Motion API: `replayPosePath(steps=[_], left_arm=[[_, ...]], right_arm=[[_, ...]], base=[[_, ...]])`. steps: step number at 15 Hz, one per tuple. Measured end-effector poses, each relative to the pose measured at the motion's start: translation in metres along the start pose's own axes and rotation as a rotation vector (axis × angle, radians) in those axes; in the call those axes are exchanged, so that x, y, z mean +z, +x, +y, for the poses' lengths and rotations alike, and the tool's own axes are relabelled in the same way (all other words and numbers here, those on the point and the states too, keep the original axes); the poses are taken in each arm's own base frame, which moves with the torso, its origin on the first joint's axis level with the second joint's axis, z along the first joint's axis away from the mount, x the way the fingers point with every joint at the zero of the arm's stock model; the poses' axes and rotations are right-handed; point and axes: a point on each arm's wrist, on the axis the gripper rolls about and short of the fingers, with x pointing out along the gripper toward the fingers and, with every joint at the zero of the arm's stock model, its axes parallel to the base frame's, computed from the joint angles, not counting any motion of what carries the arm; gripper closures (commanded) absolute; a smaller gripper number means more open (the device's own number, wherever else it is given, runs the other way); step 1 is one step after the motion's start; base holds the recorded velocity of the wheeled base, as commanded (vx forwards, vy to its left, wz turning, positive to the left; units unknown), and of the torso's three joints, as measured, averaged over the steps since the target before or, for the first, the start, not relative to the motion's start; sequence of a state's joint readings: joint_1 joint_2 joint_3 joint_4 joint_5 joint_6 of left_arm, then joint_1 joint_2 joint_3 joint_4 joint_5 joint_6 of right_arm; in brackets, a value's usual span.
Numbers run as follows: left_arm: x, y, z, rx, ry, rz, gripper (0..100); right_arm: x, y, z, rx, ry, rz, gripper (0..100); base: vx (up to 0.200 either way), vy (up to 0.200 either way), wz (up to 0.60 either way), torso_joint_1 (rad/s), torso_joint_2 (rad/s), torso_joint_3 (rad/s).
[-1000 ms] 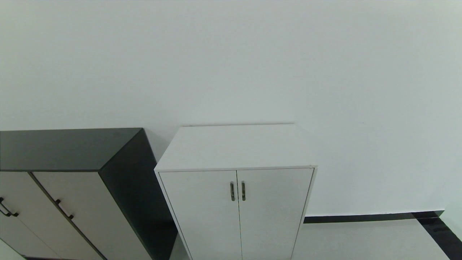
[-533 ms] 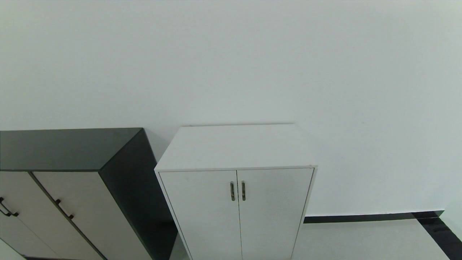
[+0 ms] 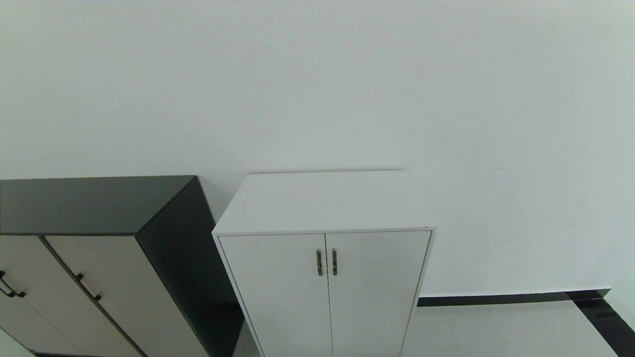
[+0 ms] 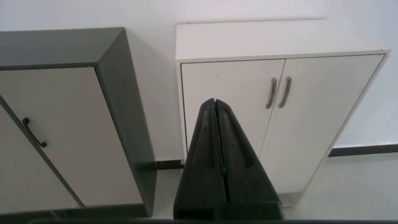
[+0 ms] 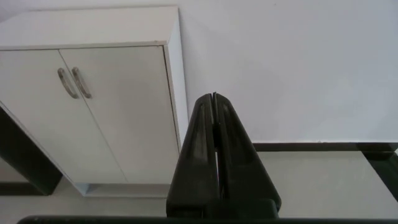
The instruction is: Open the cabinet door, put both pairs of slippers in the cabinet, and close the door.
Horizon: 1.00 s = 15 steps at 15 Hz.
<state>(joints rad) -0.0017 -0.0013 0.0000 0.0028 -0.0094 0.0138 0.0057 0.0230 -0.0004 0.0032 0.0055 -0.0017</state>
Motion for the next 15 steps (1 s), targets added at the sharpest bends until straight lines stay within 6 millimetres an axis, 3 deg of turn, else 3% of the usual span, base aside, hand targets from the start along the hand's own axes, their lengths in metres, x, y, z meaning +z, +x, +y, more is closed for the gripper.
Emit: replayPosePath(steps=[15], left_arm=[[0.0001,0.0000,0.0000,0.000,-0.004,-0.001,100]], right_arm=[[-0.0006,-0.0017,0.0001,-0.008,0.013,-0.023,100]], base=[[0.000,0.000,0.00,0.000,0.00,0.000]])
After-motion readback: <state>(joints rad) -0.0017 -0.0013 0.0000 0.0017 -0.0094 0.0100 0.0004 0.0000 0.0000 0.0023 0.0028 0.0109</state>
